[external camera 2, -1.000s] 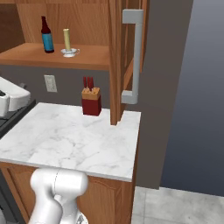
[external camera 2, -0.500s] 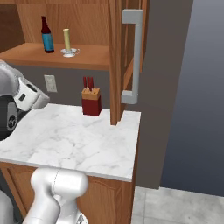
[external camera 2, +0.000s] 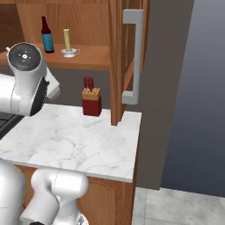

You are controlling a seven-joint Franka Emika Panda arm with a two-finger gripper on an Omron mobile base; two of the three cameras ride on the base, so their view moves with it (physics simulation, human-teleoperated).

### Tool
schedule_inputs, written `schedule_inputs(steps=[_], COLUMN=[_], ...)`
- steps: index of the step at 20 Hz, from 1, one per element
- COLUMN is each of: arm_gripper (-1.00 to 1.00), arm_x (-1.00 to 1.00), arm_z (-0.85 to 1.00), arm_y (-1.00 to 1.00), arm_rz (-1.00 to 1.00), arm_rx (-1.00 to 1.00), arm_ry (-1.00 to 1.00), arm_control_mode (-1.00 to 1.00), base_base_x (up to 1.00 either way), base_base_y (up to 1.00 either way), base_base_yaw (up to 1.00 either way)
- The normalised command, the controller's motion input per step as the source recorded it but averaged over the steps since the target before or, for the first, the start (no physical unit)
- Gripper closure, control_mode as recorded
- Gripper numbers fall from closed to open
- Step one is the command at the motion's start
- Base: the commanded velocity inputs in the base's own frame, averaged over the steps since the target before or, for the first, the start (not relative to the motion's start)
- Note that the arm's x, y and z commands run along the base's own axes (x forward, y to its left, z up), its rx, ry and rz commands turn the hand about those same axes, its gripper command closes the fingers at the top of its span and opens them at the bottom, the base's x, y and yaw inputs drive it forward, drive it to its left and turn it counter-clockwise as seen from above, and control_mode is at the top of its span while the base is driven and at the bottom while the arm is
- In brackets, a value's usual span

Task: Get the candle and the beer from the cabinet and move them to the dining counter.

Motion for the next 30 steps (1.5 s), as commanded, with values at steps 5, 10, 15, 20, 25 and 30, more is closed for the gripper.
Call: schedule_inputs(steps=[5,10,15,20,25,30], arm_gripper=[-1.0,-1.0,-1.0,-1.0,-1.0,-1.0], arm_x=[0.31,0.32,0.46,0.42,0.26,-0.01], arm_z=[-0.16,-0.1,-0.09,-0.04,0.0,0.0], arm_y=[0.53,0.58,0.32,0.37,0.54,0.6], arm_rz=[0.25,0.26,0.28,0.3,0.26,0.2], arm_rx=[0.08,0.06,0.06,0.07,0.06,0.01], arm_ry=[0.11,0.11,0.07,0.04,0.05,0.04], arm_control_mode=[-1.0,-1.0,-1.0,-1.0,-1.0,-1.0], base_base_x=[0.0,0.0,0.0,0.0,0.0,0.0], base_base_y=[0.0,0.0,0.0,0.0,0.0,0.0], base_base_yaw=[0.0,0.0,0.0,0.0,0.0,0.0])
